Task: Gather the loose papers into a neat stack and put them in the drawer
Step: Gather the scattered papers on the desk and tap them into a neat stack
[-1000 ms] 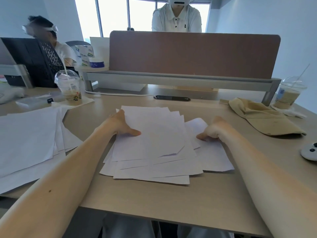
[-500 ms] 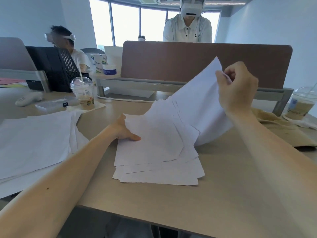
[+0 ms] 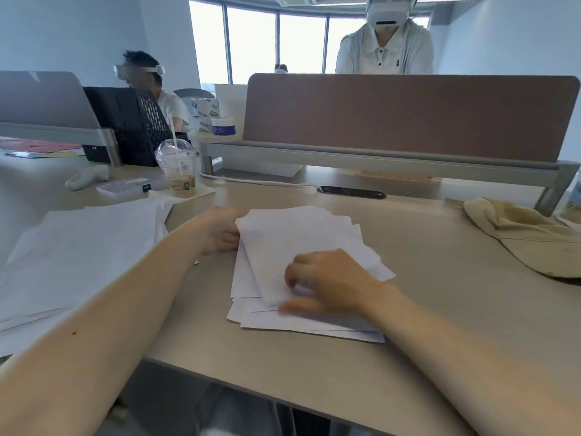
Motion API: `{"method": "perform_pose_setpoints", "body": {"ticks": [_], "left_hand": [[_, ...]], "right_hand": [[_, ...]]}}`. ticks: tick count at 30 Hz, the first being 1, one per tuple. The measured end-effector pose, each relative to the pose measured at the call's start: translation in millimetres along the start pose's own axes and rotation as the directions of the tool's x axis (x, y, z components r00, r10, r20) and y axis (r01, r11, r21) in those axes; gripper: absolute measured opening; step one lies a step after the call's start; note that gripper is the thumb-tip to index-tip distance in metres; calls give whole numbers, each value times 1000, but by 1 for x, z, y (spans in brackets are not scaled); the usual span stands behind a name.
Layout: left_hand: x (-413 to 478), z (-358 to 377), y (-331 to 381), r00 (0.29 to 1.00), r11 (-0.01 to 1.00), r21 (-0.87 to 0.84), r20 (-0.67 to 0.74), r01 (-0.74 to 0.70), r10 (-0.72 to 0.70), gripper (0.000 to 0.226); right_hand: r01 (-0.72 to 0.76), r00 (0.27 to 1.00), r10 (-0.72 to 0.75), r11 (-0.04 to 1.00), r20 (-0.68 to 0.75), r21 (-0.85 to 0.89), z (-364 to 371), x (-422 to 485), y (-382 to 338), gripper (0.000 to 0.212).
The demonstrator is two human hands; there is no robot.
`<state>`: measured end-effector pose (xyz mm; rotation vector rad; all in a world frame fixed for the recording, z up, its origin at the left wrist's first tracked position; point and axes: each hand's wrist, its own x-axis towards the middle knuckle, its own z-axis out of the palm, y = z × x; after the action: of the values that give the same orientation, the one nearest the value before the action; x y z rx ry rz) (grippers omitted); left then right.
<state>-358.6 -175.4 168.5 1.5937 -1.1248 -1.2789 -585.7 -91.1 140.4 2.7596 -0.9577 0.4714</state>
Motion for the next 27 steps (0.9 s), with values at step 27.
{"method": "perform_pose_setpoints", "body": {"ticks": [27], "left_hand": [[-1,39,-11,989,999,43,146,0,-6,43]], "right_hand": [[-807,586,757,514,288,291,4,-13,64,72]]}}
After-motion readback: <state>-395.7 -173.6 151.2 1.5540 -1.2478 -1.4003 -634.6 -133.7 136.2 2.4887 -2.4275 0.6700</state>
